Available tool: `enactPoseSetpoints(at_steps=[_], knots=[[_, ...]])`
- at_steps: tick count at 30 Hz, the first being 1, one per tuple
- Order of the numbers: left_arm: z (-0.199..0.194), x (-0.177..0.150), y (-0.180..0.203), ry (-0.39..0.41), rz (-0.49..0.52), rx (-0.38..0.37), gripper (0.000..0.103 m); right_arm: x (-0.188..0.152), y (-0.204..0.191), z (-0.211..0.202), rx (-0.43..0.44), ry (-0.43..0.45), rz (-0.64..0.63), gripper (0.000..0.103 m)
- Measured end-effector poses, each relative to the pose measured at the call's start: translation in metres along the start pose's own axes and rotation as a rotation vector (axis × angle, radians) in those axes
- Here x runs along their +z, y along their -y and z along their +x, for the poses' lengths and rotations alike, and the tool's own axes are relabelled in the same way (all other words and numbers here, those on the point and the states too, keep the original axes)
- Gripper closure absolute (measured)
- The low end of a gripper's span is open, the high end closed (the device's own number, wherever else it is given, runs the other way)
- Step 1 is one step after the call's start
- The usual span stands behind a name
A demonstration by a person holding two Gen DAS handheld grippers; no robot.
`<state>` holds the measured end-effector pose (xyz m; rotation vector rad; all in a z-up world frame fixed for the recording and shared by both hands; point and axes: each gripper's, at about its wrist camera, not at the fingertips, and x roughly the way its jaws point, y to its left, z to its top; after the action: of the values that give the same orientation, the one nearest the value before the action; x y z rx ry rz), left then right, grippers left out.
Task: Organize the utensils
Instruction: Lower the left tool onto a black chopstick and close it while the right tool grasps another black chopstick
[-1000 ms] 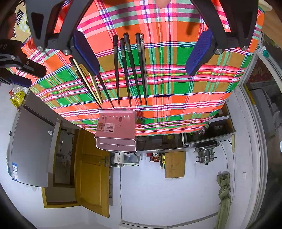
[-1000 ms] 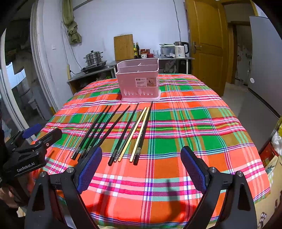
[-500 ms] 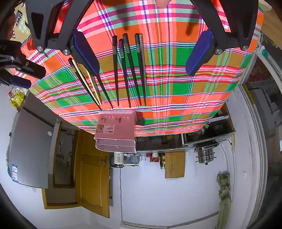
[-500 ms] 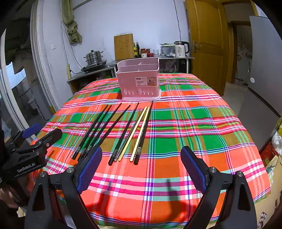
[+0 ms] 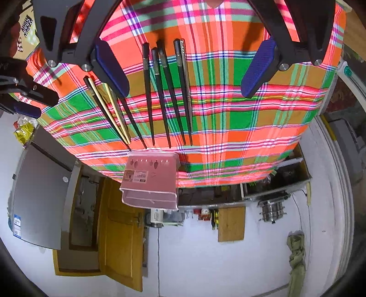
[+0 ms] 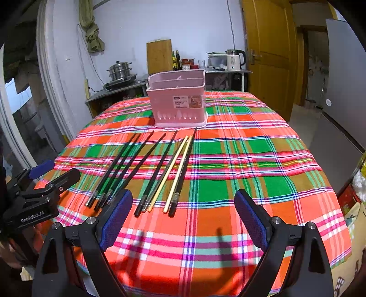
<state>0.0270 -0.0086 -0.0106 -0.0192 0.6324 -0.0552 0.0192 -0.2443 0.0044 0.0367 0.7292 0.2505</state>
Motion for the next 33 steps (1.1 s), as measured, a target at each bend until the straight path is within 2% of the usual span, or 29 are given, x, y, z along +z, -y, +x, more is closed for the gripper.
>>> enactPoseSetpoints(at_steps=[5, 7, 9, 12, 14, 20, 23, 29, 33], knots=[[0.03, 0.014, -0.011, -0.053, -0.002, -0.004, 0.004, 0.016, 0.009, 0.024, -0.014, -0.034, 0.017, 0.013], [0.045, 0.021, -0.016, -0.075, -0.011, -0.014, 0.005, 0.023, 0.012, 0.037, -0.009, -0.053, 0.021, 0.019], [0.061, 0.028, -0.019, -0.101, -0.002, -0.012, 0.01, 0.03, 0.013, 0.052, -0.004, -0.079, 0.018, 0.033], [0.09, 0.041, -0.024, -0.147, -0.003, -0.01, 0.017, 0.041, 0.014, 0.078, 0.002, -0.124, 0.012, 0.044], [0.108, 0.047, -0.03, -0.184, -0.024, -0.017, 0.018, 0.048, 0.015, 0.093, 0.013, -0.145, 0.011, 0.052], [0.164, 0.064, -0.038, -0.293, -0.059, -0.049, 0.031, 0.076, 0.028, 0.141, 0.056, -0.19, 0.062, 0.055], [0.184, 0.07, -0.034, -0.33, -0.049, -0.071, 0.04, 0.09, 0.035, 0.162, 0.065, -0.211, 0.085, 0.063], [0.205, 0.08, -0.032, -0.337, -0.065, -0.103, 0.042, 0.113, 0.042, 0.196, 0.088, -0.238, 0.13, 0.064], [0.211, 0.082, -0.037, -0.352, -0.076, -0.102, 0.05, 0.12, 0.04, 0.217, 0.078, -0.274, 0.121, 0.074]])
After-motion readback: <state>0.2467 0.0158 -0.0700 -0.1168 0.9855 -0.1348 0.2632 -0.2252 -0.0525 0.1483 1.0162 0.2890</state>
